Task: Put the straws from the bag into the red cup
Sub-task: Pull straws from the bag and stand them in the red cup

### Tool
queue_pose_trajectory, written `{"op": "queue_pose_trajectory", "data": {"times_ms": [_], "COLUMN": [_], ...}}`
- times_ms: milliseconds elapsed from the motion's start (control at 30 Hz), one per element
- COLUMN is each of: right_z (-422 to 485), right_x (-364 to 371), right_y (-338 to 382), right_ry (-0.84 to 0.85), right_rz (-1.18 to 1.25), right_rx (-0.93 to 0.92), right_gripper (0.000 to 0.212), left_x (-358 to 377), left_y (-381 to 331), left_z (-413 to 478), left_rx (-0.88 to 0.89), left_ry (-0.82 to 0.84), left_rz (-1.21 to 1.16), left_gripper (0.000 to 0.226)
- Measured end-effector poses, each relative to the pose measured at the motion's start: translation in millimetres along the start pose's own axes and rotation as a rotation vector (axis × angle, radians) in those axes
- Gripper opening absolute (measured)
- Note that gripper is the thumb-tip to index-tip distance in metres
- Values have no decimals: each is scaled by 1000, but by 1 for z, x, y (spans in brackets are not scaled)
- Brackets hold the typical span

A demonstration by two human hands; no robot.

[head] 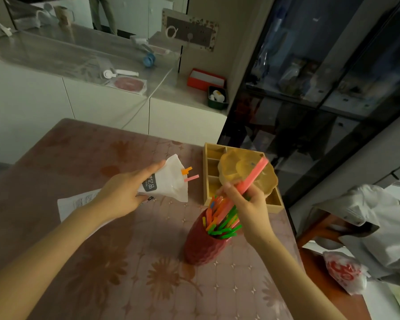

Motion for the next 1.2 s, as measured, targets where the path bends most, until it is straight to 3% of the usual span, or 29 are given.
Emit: {"op": "queue_pose_trajectory", "data": {"times_ms": [100,167,233,400,467,533,600,667,733,833,900,1033,1200], "right_z": [3,6,7,-3,-20,-36,-39,-36,-30,-17,-2,16,31], "right_x": [-13,-22,-22,-5,3,16,34,38,22,-8,-4,22,39], "right_y": [7,18,23,17,30,35,18,0,15,30,20,4,11], "right_ry": [29,10,-4,94,105,105,189,258,95,-156,-154,-72,-56], "right_rz": [97,181,111,-356,-385,-644,-1088,-1206,-837,-138,233,819,1272], "right_rx": [6,-48,-90,-101,-274,-424,-406,-318,-286,-141,84,523,649], "right_gripper": [6,17,18,31,40,49,61,68,62,29,24,42,44], "left_x": [0,0,-1,-6,-11,-17,-23,-26,-31,-46,-59,-88,-99], "left_y": [-2,-5,-9,-24,-30,-34,-37,-39,-45,-63,-81,-118,-174], "left_z": [1,4,6,9,8,8,10,12,13,19,28,63,95], "left_rx": [14,21,29,102,139,150,135,138,162,258,343,483,706], "left_ry": [5,4,2,-12,-26,-43,-49,-27,-8,-13,-19,51,183], "left_rz": [-6,0,6,-3,9,11,-3,-5,1,74,150,322,702], "left_gripper": [96,96,96,101,103,105,107,107,106,108,110,117,104]}}
Point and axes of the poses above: each hand's wrist, its own z-axis towards the middle knuckle, its own x-axis out of the palm, y = z × x, the point moved 8 cm from there along z, towards the middle knuckle, and after that the axes turned 1 degree about -y, right-handed, at the moved point
